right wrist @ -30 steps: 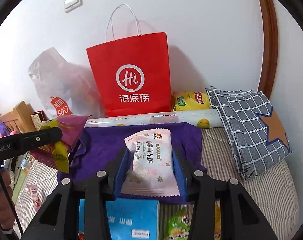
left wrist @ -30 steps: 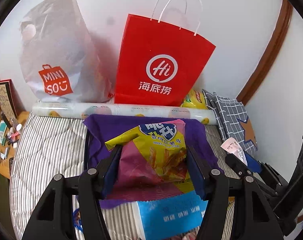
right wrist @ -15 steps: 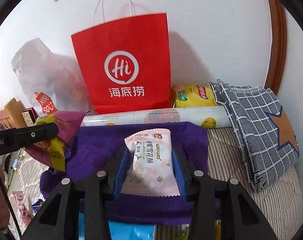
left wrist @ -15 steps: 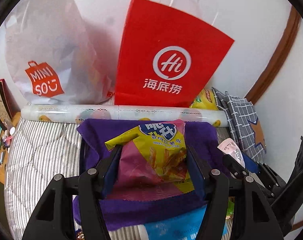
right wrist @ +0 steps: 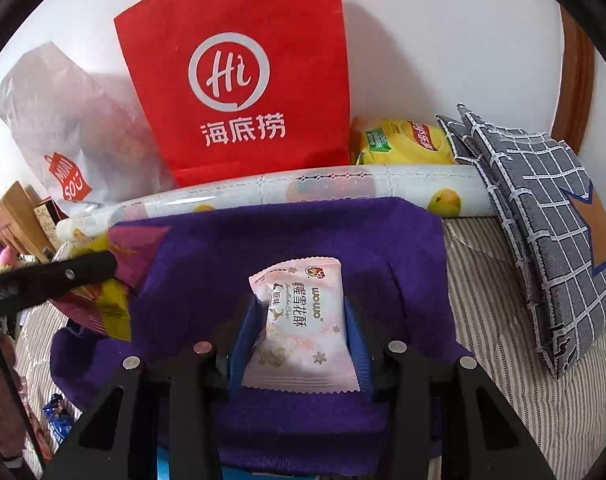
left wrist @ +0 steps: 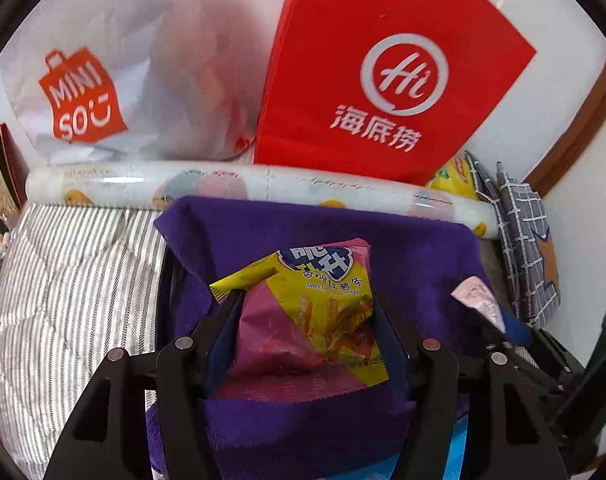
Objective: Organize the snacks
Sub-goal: 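Lift both held packets and carry them over the purple towel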
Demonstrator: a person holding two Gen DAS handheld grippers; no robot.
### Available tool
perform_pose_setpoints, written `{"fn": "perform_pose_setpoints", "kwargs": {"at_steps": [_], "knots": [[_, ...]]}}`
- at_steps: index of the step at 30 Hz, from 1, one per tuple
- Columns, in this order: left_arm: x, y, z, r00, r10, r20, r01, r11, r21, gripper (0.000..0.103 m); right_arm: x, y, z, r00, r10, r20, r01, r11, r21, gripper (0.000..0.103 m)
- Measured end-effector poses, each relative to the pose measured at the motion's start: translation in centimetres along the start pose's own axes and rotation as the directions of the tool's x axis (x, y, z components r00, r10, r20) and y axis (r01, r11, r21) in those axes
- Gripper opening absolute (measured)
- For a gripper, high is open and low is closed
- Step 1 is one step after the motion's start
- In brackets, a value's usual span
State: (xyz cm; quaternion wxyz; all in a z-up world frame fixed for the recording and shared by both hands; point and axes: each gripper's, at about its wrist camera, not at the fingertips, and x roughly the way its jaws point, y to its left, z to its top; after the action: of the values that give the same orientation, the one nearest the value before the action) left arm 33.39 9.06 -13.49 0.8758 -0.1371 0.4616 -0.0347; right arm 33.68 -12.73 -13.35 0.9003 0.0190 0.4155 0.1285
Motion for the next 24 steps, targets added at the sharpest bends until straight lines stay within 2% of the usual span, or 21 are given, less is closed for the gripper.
{"fn": "perform_pose_setpoints", "kwargs": {"at_steps": [15, 24], "knots": [[2.2, 0.0, -1.0, 0.997, 0.012, -0.075, -0.012, 1.0, -0.009, 0.063, 1.5, 0.2, -0.7, 0.997, -0.046, -0.054, 0.045, 0.999, -0.018, 0.042], [2.7, -0.1, -1.1, 0.996, 0.035, -0.079, -0.036, 0.999, -0.005, 0.063, 1.7, 0.6, -0.7, 0.997, -0.052, -0.063, 0.05, 0.998, -0.03, 0.044]]}}
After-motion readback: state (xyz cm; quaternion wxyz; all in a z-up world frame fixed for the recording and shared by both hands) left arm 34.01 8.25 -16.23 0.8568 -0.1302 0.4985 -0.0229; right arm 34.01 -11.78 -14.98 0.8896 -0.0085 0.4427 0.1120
